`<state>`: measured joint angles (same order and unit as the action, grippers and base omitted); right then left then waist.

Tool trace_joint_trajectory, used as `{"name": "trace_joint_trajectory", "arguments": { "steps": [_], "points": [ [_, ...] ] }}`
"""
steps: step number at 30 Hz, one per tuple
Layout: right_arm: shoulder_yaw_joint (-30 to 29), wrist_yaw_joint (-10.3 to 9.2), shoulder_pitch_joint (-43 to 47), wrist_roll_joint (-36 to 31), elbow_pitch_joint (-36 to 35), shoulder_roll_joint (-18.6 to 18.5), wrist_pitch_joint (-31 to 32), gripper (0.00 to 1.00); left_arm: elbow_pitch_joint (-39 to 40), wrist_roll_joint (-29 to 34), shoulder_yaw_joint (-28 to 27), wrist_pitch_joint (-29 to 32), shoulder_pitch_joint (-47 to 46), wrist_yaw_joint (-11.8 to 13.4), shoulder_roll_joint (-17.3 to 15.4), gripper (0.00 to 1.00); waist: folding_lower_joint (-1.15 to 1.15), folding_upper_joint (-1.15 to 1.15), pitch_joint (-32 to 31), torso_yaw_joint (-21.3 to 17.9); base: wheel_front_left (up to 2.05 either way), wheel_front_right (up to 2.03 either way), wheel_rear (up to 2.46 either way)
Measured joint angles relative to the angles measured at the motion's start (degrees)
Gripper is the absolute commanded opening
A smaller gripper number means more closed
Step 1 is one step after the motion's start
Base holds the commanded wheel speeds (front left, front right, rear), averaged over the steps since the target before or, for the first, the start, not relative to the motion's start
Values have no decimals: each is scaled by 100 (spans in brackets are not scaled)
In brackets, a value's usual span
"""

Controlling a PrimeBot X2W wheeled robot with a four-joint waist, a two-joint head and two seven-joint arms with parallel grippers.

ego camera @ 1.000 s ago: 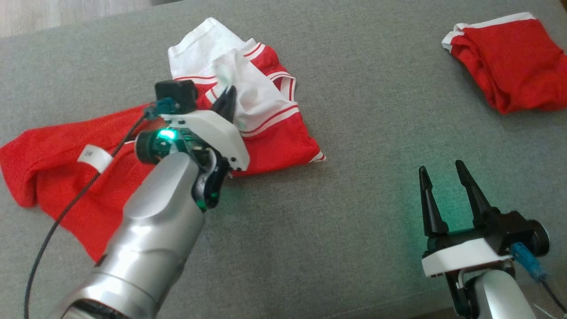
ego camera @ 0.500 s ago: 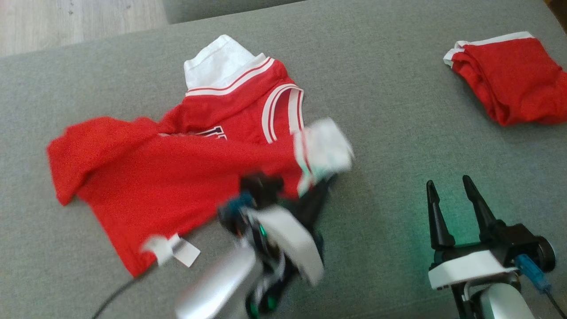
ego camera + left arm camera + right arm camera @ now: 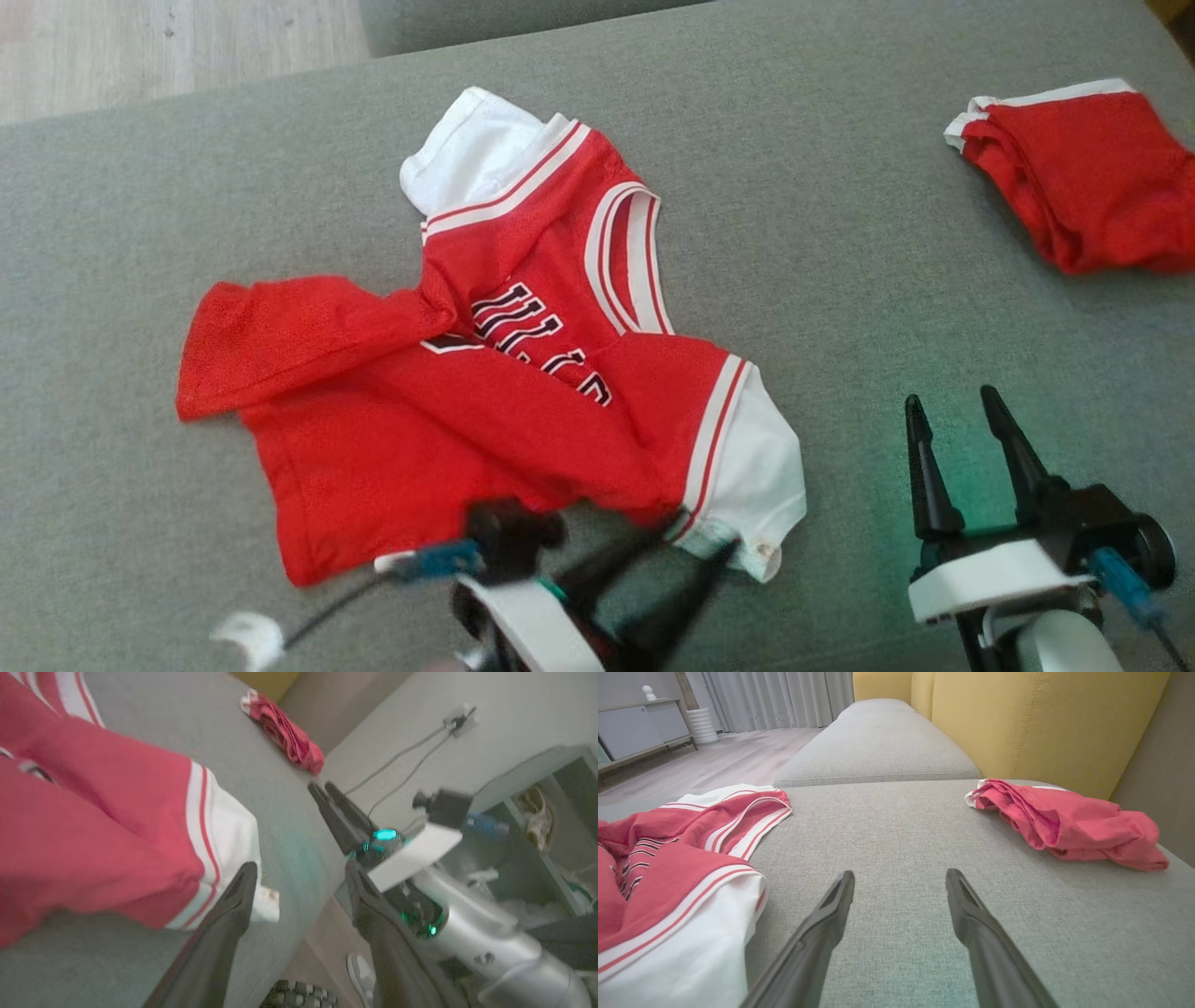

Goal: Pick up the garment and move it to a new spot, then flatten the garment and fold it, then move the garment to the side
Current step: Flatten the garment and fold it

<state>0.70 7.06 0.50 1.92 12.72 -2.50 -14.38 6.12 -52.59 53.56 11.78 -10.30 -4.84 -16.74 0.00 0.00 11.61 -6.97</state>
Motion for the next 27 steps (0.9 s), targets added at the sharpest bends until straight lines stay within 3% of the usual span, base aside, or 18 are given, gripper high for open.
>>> {"name": "trace_joint_trajectory", "arguments": {
  "steps": [3,6,8,14,18,23,27],
  "points": [
    [-24,0,35,0,10,0,0,100,157,-20,-404,-174,-19,311,-37,100,0,0,-8,28,0,0,0],
    [-21,0,30,0,10,0,0,100,-177,554,-575,-283,-231,654,-307,100,0,0,-4,49,0,0,0],
    [-4,0,27,0,10,0,0,100,-486,946,-533,-321,-417,734,-438,100,0,0,4,48,0,0,0],
    [57,0,14,1,15,1,0,100,-909,1987,179,-223,-894,439,-538,100,1,0,52,-32,0,0,0],
    [54,0,13,4,16,1,0,100,-1009,2694,650,57,-1268,216,-822,100,0,0,79,-99,0,0,0],
    [33,0,13,63,16,1,0,100,-1101,3149,826,135,-1474,185,-1016,100,0,0,124,-190,0,0,0],
    [32,0,13,119,16,1,0,100,-1184,3333,913,109,-1617,245,-959,100,0,0,156,-248,0,0,0]
  ]
}}
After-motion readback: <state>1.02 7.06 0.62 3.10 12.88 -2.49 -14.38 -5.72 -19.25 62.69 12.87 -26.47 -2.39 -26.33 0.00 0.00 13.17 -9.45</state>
